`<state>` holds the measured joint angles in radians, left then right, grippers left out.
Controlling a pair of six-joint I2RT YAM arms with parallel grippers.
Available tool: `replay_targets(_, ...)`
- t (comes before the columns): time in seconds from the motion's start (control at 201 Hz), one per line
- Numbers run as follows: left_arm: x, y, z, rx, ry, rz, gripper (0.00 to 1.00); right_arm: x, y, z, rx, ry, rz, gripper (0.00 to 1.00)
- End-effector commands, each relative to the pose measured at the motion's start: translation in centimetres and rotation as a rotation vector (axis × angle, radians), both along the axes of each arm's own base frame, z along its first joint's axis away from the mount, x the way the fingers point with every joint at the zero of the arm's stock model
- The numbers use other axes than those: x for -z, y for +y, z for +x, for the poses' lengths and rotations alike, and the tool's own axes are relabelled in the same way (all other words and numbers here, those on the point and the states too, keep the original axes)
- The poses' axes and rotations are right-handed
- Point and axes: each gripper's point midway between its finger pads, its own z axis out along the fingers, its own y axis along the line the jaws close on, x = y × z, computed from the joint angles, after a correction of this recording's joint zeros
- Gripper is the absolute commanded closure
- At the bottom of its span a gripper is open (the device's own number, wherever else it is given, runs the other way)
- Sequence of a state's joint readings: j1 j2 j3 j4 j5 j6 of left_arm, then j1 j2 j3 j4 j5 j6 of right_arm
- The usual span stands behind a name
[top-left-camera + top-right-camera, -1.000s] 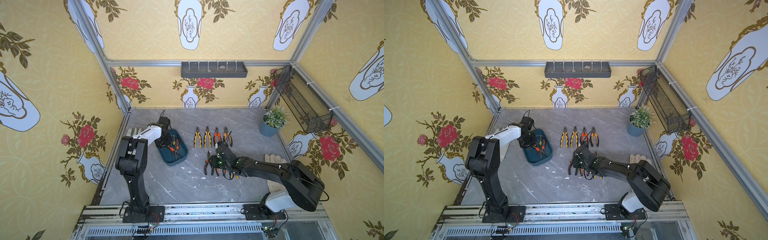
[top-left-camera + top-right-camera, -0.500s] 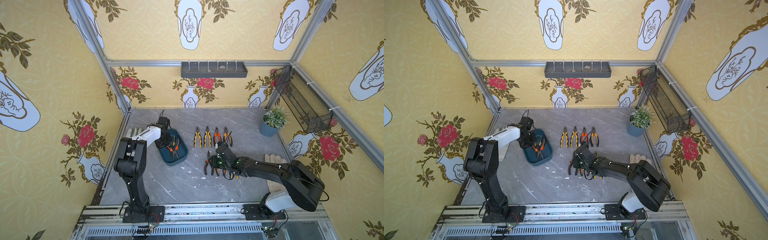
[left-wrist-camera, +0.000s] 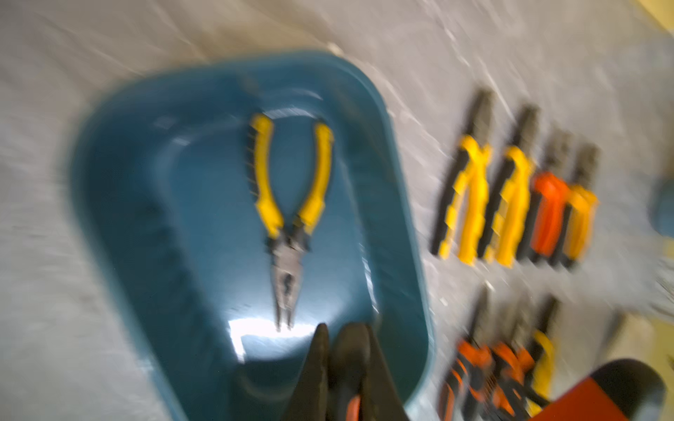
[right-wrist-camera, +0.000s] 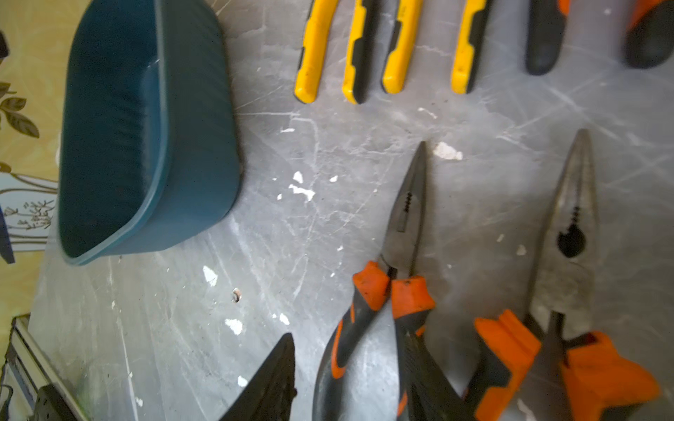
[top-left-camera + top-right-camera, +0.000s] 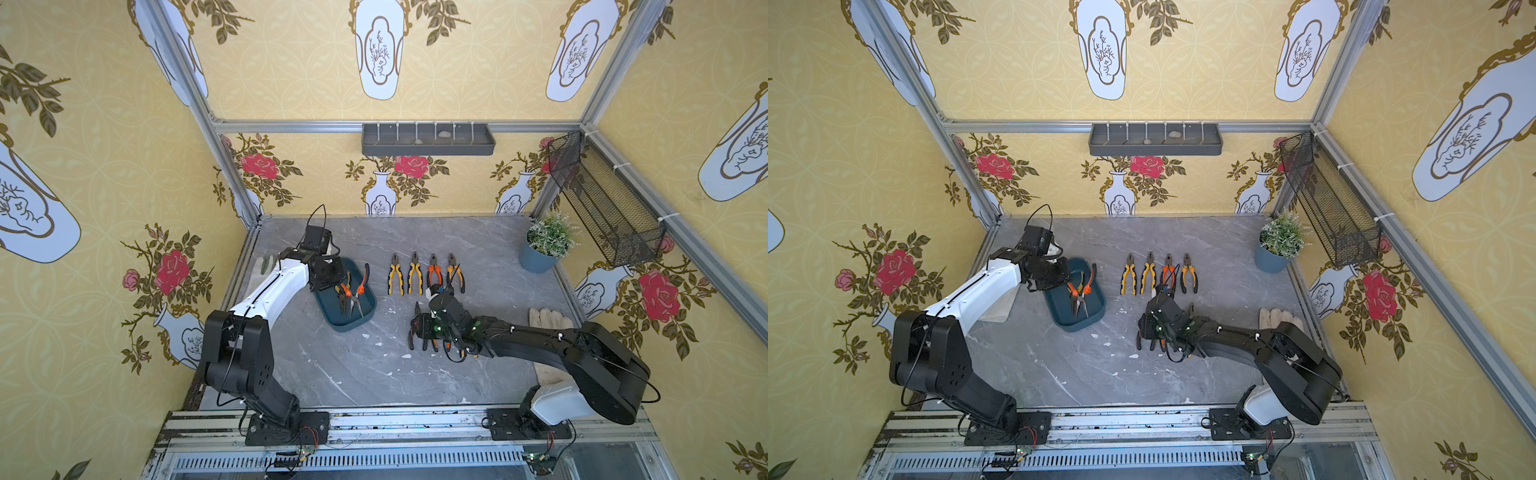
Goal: Take the pliers out of the storage box
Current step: Pick up the pliers from the storage box, then place the pliers at the center of the board.
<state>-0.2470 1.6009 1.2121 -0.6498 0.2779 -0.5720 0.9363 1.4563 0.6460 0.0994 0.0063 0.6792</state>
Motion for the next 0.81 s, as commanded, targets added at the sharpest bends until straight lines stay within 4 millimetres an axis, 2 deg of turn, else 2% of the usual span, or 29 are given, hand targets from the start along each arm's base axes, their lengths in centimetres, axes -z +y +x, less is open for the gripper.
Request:
replay_targets(0.0, -0.9, -5.1, -3.4, 0.196, 0.082, -0.258, 1.0, -2.4, 2.3, -0.4, -0.088, -0.107, 0.004, 0.51)
replay_targets(0.075, -1.0, -7.1, -5.3, 0.276, 0.098, -0.288, 1.0, -4.6, 4.1, -2.0, -0.181, -0.2, -0.041, 0.5)
replay_targets(0.169, -1.4, -9.7, -7.7, 0.375, 0.12, -0.316, 1.0, -8.0, 5.6, -4.4, -0.253, -0.371, -0.106, 0.48)
replay_targets(0.204, -1.6, -10.1, -8.1, 0.396, 0.121, -0.315, 1.0, -9.1, 5.9, -5.3, -0.281, -0.421, -0.129, 0.46)
replay_targets(0.219, -1.6, -10.9, -9.0, 0.432, 0.124, -0.312, 1.0, -9.6, 6.1, -5.7, -0.29, -0.44, -0.136, 0.45)
replay_targets(0.294, -1.7, -11.6, -10.0, 0.484, 0.128, -0.318, 1.0, -11.3, 6.6, -7.3, -0.338, -0.516, -0.211, 0.4)
replay_targets(0.388, -1.6, -11.6, -11.0, 0.54, 0.137, -0.336, 1.0, -12.6, 6.0, -9.3, -0.353, -0.594, -0.365, 0.4)
replay_targets(0.513, -1.5, -12.0, -11.9, 0.593, 0.156, -0.384, 1.0, -14.2, 4.9, -11.9, -0.365, -0.662, -0.47, 0.4)
replay_targets(0.692, -1.8, -12.8, -12.3, 0.606, 0.16, -0.475, 1.0, -15.9, 3.9, -13.7, -0.382, -0.692, -0.554, 0.39)
replay_targets(0.762, -2.0, -13.2, -12.7, 0.624, 0.178, -0.528, 1.0, -17.0, 3.2, -13.8, -0.354, -0.686, -0.574, 0.26)
replay_targets(0.802, -2.3, -13.6, -13.0, 0.641, 0.187, -0.579, 1.0, -17.5, 3.1, -14.1, -0.371, -0.668, -0.569, 0.22)
